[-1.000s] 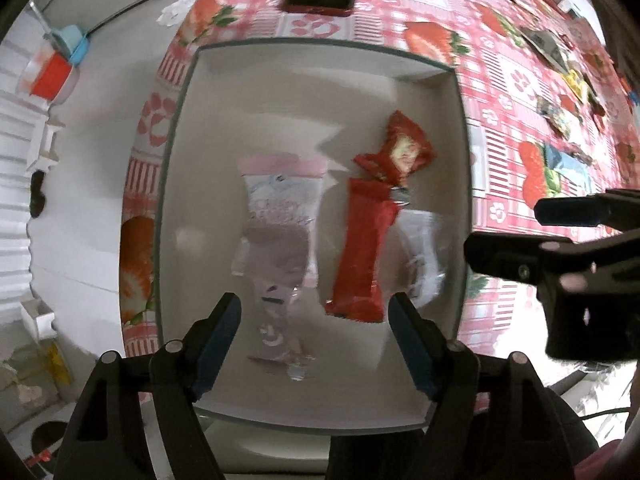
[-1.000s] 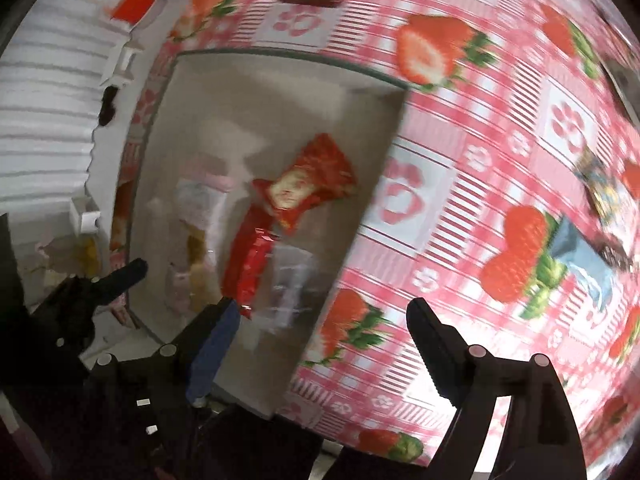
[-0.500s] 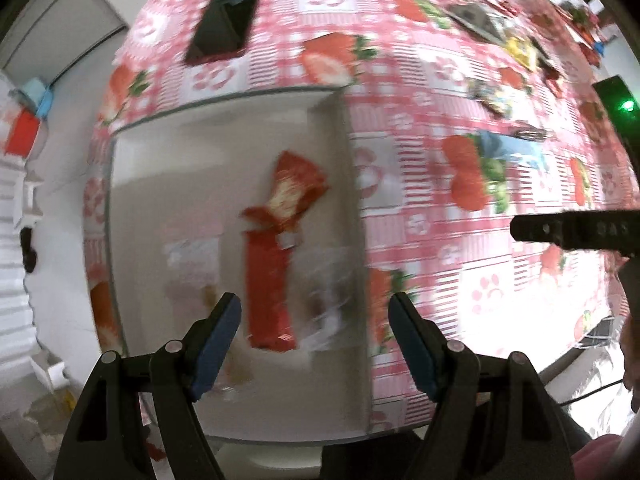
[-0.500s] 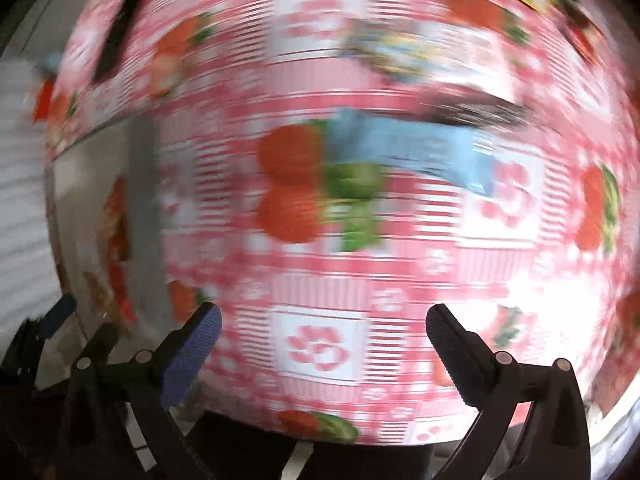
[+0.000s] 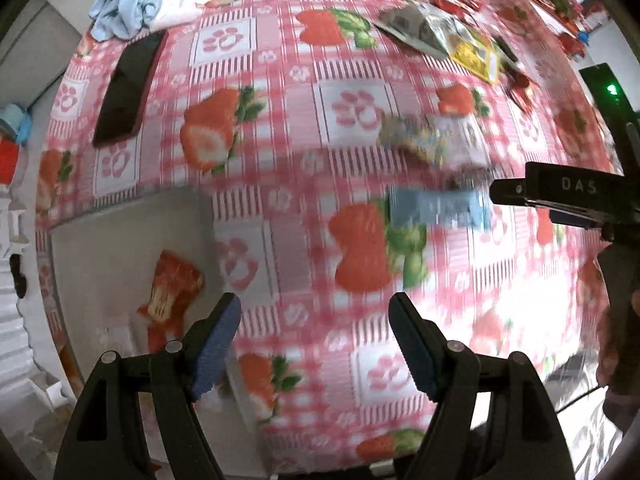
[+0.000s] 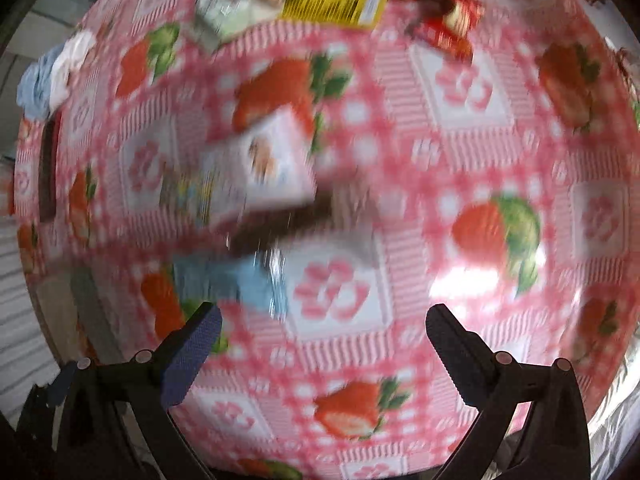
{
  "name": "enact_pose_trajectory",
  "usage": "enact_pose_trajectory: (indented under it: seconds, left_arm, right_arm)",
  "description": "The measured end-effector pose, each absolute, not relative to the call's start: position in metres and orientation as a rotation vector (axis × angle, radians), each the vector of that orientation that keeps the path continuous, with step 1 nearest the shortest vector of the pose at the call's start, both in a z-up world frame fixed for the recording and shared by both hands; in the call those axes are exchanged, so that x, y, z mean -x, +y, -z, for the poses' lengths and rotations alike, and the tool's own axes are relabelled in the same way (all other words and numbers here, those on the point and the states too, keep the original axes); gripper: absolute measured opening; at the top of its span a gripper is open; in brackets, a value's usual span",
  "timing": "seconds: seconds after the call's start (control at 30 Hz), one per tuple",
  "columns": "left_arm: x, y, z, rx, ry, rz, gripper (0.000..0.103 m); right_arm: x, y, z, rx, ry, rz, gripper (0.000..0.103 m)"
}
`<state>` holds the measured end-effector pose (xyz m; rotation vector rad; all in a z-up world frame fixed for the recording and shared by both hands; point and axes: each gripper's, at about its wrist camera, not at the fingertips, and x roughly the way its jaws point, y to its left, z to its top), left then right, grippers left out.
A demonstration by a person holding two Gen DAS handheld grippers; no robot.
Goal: Organize snacks
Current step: 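Move both grippers from the tray back over the snack pile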
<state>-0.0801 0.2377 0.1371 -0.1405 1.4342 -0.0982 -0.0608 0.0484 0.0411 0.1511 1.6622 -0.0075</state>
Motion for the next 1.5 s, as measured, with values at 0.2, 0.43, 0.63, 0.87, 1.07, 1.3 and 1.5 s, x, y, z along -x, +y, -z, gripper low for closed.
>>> enact_pose_trajectory:
  seconds: [0.2, 0.43, 0.63, 0.87, 1.07, 1.3, 1.5]
  left_arm:
    - [0.024, 0.229, -0.141, 0.19, 1.398, 0.021, 0.079]
    - [-0.043, 0.213, -0.12, 0.199, 1.388, -0.046, 0.079]
    - [-0.062, 0.189, -0.089, 0.084, 1.455, -0.069, 0.079]
    - [-0.017, 0.182, -0.076, -0.031, 1.468, -0.003, 0.08]
    - [0.032, 0.197, -0.07, -0.086, 1.474, 0.017, 0.081]
    - [0.075, 0.231, -0.086, 0.035, 1.498, -0.052, 0.081]
    - [0.094, 0.191, -0.079, 0.066, 1.531, -0.02, 0.081]
  right_arm:
    - [-0.001, 0.024, -0.043, -0.167, 1.592, 0.059, 0.103]
    - [-0.065, 0.004, -0.033, -0.198, 1.546, 0.111, 0.103]
    - [-0.078, 0.006, -0.014, -0.13, 1.533, 0.084, 0.103]
    - [-0.057, 0.011, -0.005, -0.074, 1.555, 0.03, 0.103]
    - [0.001, 0.001, 0.004, -0.107, 1.635, 0.002, 0.103]
    - [0.033, -0.03, -0.004, -0.134, 1.623, 0.04, 0.103]
    - [0.04, -0.054, -0.01, -0.133, 1.606, 0.075, 0.103]
